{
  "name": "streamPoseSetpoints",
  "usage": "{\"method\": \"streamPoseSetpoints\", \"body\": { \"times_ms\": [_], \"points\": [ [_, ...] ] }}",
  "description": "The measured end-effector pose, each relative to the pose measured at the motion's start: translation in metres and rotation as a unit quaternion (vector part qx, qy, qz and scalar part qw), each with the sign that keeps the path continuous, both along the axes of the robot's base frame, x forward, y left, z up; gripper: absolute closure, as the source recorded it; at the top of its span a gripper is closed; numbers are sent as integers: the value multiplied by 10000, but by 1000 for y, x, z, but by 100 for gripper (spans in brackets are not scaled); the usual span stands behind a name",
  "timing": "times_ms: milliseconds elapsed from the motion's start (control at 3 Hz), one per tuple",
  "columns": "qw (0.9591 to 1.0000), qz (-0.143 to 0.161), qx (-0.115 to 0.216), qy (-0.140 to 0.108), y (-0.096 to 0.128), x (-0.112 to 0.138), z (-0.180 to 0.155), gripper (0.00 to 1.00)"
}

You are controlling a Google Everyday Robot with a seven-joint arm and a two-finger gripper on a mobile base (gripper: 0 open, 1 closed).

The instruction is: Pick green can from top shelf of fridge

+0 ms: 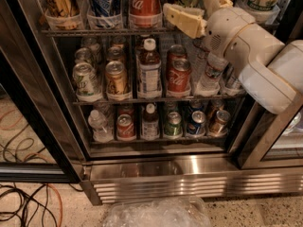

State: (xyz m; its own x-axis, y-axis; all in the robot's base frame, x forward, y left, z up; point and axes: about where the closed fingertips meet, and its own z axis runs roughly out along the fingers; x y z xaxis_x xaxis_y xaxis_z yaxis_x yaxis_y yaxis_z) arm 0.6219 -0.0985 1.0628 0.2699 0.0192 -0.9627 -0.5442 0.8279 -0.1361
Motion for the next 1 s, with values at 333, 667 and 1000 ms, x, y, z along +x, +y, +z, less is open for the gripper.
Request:
{"method": "streamPoseSetpoints", "body": {
  "times_ms": [333,667,1000],
  "points": [
    [10000,53,-2,-37,2,10,4,26],
    [9999,120,-17,-58,4,29,8,26],
    [9999,142,-28,-50,6,36,9,26]
  ]
}}
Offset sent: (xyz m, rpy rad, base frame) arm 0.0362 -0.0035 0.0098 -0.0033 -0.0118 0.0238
